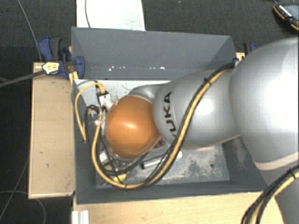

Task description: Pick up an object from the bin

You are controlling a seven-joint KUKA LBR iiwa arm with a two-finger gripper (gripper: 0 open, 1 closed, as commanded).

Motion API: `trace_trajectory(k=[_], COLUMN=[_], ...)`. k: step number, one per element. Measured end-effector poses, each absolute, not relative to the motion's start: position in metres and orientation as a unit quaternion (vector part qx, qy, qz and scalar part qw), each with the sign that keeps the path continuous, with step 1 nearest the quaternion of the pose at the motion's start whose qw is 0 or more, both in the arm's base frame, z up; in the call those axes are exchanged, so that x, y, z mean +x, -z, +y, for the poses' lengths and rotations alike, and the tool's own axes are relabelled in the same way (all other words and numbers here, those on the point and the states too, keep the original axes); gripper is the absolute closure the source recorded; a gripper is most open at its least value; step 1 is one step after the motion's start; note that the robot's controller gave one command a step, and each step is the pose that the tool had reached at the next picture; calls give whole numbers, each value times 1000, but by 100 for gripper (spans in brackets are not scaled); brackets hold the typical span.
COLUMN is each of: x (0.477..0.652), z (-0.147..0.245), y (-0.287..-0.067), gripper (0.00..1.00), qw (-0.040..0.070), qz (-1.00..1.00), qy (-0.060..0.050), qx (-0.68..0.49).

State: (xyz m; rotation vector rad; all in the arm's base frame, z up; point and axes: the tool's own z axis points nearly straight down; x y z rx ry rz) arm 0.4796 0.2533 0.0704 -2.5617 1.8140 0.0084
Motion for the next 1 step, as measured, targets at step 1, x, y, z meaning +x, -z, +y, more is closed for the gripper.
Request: trace_trajectory(k=[1], x=[477], z=[252], y=[-94], gripper=[100], qw=[-2], qz=[578], qy=[-6], qx=[-816])
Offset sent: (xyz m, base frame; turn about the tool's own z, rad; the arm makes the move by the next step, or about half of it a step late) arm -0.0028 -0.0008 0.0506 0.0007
